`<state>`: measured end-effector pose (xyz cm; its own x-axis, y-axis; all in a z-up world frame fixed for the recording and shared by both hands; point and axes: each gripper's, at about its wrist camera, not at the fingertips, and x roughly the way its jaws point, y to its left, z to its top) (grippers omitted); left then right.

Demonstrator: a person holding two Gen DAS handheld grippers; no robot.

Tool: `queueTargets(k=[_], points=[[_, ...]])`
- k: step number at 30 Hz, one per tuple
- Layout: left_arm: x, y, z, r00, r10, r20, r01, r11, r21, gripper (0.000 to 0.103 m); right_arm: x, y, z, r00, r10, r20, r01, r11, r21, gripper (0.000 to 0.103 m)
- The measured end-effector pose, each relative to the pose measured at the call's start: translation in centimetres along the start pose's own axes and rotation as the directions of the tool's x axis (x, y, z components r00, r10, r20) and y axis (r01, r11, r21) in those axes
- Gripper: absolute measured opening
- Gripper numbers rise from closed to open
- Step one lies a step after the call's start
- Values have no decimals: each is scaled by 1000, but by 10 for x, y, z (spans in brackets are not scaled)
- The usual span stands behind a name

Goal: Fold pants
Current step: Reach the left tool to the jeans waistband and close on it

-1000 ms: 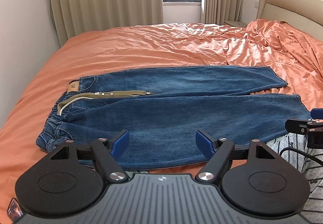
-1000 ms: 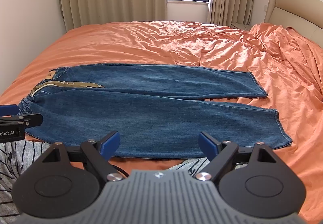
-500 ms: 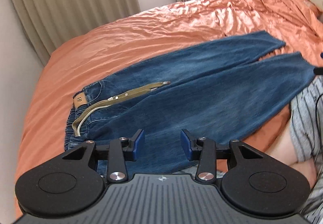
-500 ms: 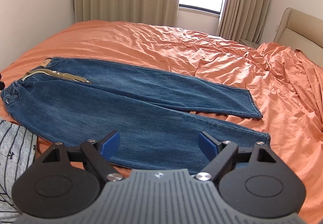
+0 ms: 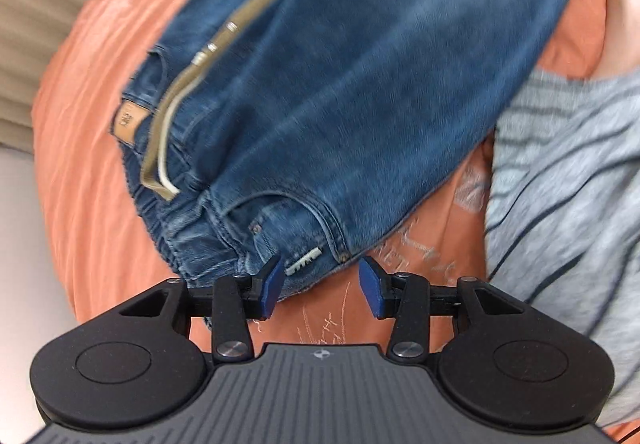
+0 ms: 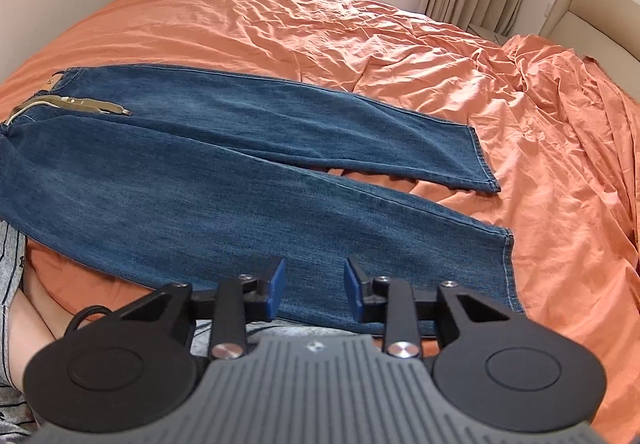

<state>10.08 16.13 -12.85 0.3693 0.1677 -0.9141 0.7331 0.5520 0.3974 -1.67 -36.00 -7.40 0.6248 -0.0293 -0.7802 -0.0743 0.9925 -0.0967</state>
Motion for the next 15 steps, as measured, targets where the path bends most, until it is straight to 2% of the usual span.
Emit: queueTargets(k=[3,9,13,14,15], points=[[21,-3,-4,1000,-3,-31,4,999,38,58,-5,-17,9,1000,-17,-23,18,999,29,28],[41,-8,-5,999,8,-40,-7,1000,11,56,-29,-62,36,995,-57,-83,58,998,10,28],[38,-6,-4,998,58,-17,-58,998,-37,27,-41,-91,51,989,-45,-142,32,995,-91,28],[36,-6,-5,996,86,-11,-87,995,-55,13,-42,-96,51,987,-52,-154,32,991,-132,28],[32,-4,-6,995,98,-4,-98,992,-80,12,-41,-100,49,984,-62,-167,30,982,-186,28]])
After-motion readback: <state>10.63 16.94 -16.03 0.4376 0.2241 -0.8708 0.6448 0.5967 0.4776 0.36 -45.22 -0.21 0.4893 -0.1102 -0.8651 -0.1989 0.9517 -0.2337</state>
